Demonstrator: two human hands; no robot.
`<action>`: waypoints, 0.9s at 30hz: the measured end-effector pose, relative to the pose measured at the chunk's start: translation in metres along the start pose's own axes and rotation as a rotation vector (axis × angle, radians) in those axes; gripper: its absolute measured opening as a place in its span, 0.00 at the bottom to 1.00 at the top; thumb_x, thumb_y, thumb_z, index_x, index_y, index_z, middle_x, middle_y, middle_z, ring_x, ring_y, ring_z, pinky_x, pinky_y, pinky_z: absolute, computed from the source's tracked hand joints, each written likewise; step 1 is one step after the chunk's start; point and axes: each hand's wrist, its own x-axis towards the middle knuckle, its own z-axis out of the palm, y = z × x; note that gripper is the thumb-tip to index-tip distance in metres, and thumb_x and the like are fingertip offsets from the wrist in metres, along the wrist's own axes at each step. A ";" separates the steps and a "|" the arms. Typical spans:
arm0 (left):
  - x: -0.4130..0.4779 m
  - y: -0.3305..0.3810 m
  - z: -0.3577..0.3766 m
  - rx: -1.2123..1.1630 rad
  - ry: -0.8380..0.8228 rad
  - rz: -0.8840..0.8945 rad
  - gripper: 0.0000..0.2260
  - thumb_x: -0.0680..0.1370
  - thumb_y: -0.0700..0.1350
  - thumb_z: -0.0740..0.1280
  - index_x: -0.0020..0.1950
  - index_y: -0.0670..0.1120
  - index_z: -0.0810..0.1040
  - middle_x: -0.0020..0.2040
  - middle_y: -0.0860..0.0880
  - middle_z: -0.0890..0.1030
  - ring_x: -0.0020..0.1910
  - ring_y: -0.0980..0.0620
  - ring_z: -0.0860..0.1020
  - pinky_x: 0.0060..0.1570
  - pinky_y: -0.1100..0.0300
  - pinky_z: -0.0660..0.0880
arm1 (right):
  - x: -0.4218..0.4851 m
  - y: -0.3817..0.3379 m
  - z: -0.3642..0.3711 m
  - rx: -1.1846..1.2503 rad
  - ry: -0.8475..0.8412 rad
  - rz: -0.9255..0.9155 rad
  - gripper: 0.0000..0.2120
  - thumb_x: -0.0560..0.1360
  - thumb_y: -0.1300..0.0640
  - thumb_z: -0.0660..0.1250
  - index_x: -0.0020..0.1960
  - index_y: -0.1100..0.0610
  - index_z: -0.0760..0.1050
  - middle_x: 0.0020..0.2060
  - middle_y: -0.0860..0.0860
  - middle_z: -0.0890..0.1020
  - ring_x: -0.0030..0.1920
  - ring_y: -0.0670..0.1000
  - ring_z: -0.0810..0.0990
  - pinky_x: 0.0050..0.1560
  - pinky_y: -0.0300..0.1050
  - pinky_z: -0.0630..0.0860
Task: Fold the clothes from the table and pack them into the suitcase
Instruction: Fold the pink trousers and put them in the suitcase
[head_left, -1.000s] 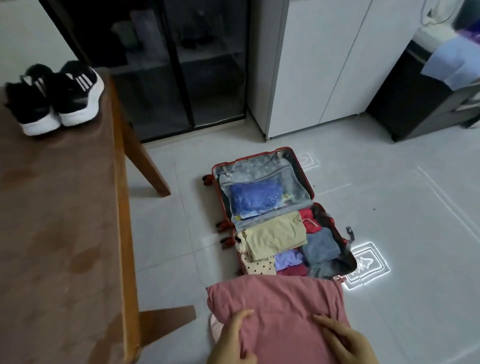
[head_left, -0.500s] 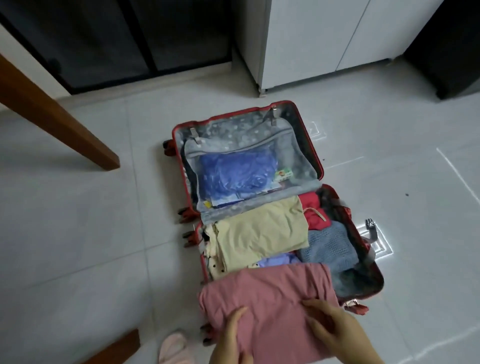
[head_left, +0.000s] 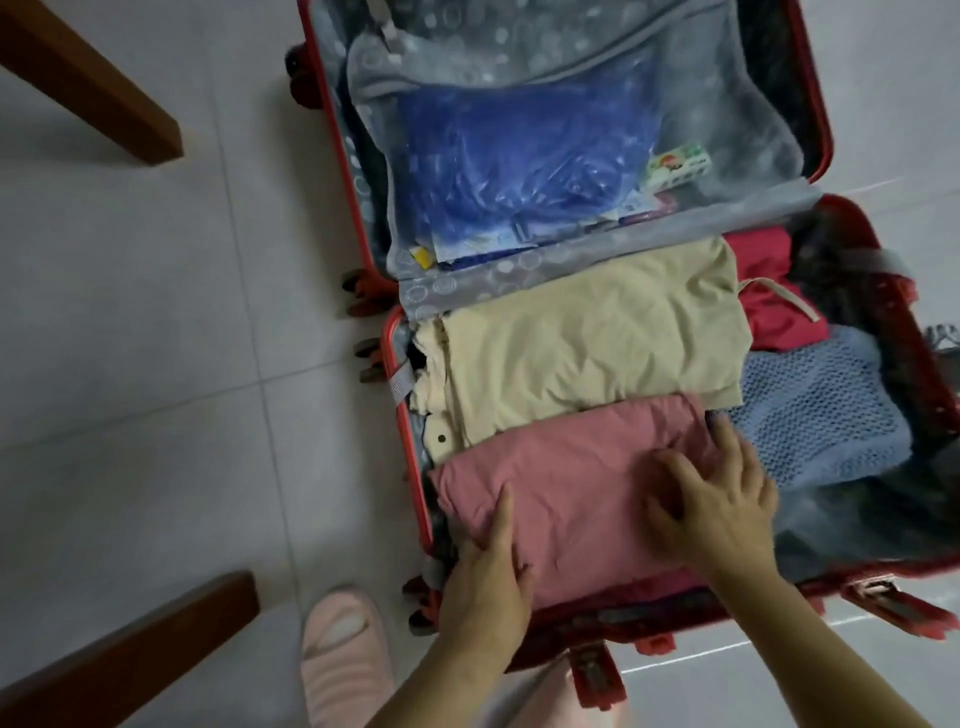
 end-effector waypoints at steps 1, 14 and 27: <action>-0.002 0.000 -0.002 0.039 0.027 -0.031 0.40 0.78 0.54 0.63 0.72 0.66 0.32 0.63 0.44 0.65 0.57 0.47 0.74 0.58 0.55 0.73 | -0.003 -0.006 0.000 -0.015 0.056 -0.040 0.27 0.63 0.40 0.67 0.60 0.44 0.70 0.74 0.59 0.56 0.72 0.64 0.55 0.66 0.65 0.56; 0.047 -0.006 0.025 0.451 0.000 0.129 0.60 0.61 0.68 0.73 0.75 0.48 0.35 0.77 0.36 0.47 0.76 0.37 0.50 0.73 0.44 0.54 | 0.017 -0.036 0.018 -0.177 -0.541 -0.124 0.59 0.57 0.22 0.63 0.65 0.33 0.20 0.71 0.56 0.25 0.73 0.64 0.30 0.69 0.72 0.44; 0.020 0.005 -0.082 0.222 -0.175 0.198 0.37 0.78 0.51 0.65 0.78 0.53 0.44 0.78 0.50 0.54 0.76 0.47 0.56 0.72 0.52 0.60 | -0.015 -0.082 -0.057 0.135 -0.522 -0.007 0.49 0.70 0.32 0.63 0.73 0.40 0.29 0.76 0.58 0.39 0.76 0.60 0.38 0.75 0.60 0.47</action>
